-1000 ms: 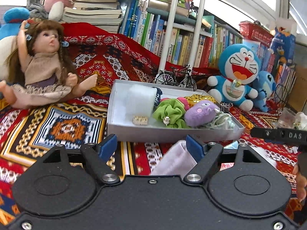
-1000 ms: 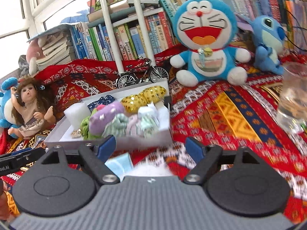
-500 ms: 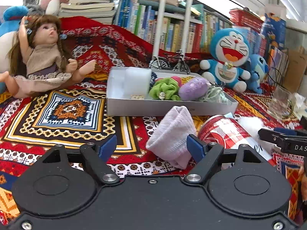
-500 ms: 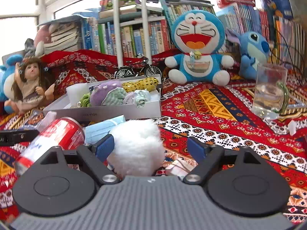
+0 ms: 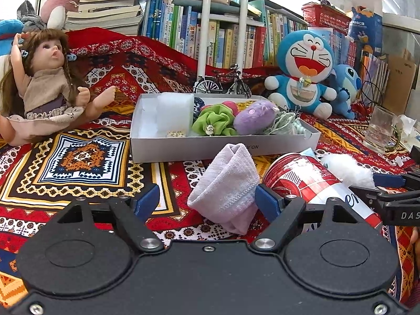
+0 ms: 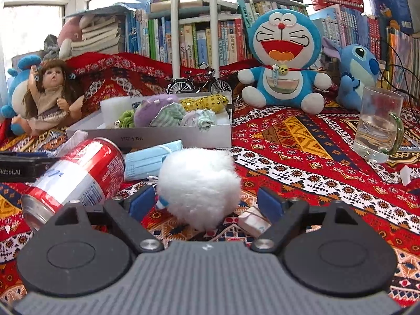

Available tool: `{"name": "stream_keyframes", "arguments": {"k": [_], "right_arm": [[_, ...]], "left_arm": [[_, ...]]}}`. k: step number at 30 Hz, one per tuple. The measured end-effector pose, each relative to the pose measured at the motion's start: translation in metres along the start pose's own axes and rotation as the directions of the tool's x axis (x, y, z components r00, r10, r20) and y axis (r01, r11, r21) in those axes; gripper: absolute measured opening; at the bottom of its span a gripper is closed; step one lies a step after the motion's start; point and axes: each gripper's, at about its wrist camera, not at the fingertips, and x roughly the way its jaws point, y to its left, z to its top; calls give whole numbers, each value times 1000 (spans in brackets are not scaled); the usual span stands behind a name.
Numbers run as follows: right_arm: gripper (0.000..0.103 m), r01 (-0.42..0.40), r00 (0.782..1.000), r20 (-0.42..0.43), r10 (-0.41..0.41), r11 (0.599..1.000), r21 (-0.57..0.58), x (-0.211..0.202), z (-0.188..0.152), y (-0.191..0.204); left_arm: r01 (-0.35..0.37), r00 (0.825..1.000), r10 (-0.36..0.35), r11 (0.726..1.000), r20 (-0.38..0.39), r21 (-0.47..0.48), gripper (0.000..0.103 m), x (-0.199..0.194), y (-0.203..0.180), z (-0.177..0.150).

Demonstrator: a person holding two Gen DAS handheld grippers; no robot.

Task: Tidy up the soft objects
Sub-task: 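Withdraw both tools and lower them to the pink cloth and white fluffy plush, then close the left tool on the pink cloth while the right tool grips the white fluffy plush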

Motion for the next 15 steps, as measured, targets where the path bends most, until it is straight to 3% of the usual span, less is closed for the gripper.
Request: {"name": "stream_keyframes", "arguments": {"k": [9, 15], "right_arm": [[91, -1, 1000, -10, 1, 1000, -24, 1, 0, 4], [91, -4, 1000, -7, 4, 1000, -27, 0, 0, 4]], "left_arm": [[16, 1000, -16, 1000, -13, 1, 76, 4, -1, 1], [46, 999, -46, 999, -27, -2, 64, 5, -2, 1]]}}
